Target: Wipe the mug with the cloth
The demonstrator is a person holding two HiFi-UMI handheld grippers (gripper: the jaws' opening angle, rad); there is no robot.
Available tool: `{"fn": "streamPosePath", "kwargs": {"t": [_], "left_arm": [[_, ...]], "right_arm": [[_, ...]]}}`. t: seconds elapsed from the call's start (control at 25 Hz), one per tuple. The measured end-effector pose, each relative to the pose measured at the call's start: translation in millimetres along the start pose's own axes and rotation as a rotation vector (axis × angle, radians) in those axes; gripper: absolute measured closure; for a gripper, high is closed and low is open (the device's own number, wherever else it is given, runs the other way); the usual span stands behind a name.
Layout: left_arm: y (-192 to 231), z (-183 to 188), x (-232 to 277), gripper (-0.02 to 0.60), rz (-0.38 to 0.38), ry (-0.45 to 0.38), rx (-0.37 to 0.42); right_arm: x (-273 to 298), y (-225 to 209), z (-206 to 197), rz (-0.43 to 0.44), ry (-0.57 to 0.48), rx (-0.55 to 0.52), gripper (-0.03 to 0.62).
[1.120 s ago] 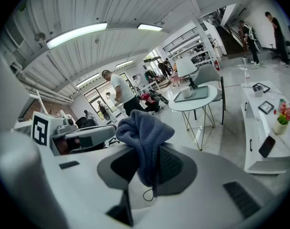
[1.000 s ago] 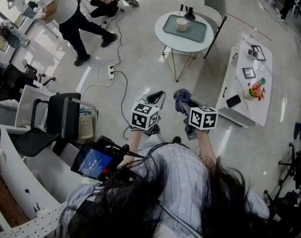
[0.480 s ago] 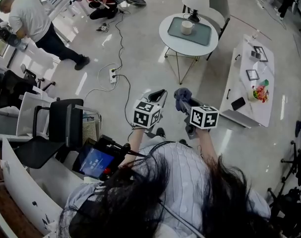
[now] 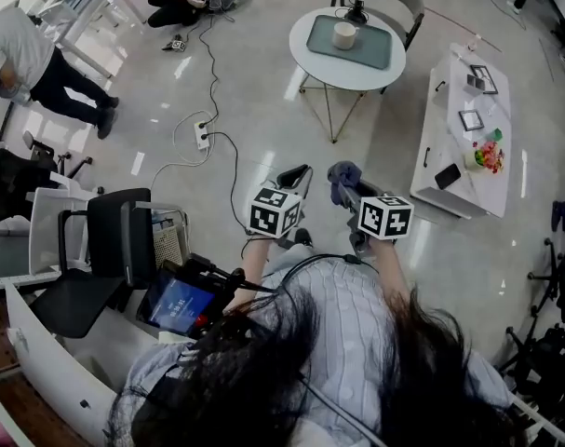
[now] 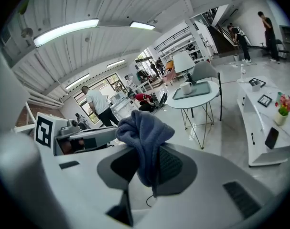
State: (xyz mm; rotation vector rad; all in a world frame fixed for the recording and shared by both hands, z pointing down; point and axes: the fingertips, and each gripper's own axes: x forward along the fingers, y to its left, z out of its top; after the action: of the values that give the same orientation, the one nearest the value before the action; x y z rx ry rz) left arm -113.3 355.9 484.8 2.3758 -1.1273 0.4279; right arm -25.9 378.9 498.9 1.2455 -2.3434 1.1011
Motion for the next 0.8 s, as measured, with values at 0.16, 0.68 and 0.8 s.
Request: {"fn": "streamPosePath", "kwargs": {"t": [0.16,0.68,0.8], "left_arm": [[5,-3,8,0.545,-0.016,0.018,-0.006],[38,25,59,0.545,-0.004,0.036,-0.026],[49,42,78,0.545,0.005,0.026,-0.027]], "right_arm": [[7,-3,-2,-0.010,0.018,0.014,0.499],[49,-43,43,0.001,0.030,0.053,0.499],[62,-58,65,0.010,0.031,0.055,0.499]]}}
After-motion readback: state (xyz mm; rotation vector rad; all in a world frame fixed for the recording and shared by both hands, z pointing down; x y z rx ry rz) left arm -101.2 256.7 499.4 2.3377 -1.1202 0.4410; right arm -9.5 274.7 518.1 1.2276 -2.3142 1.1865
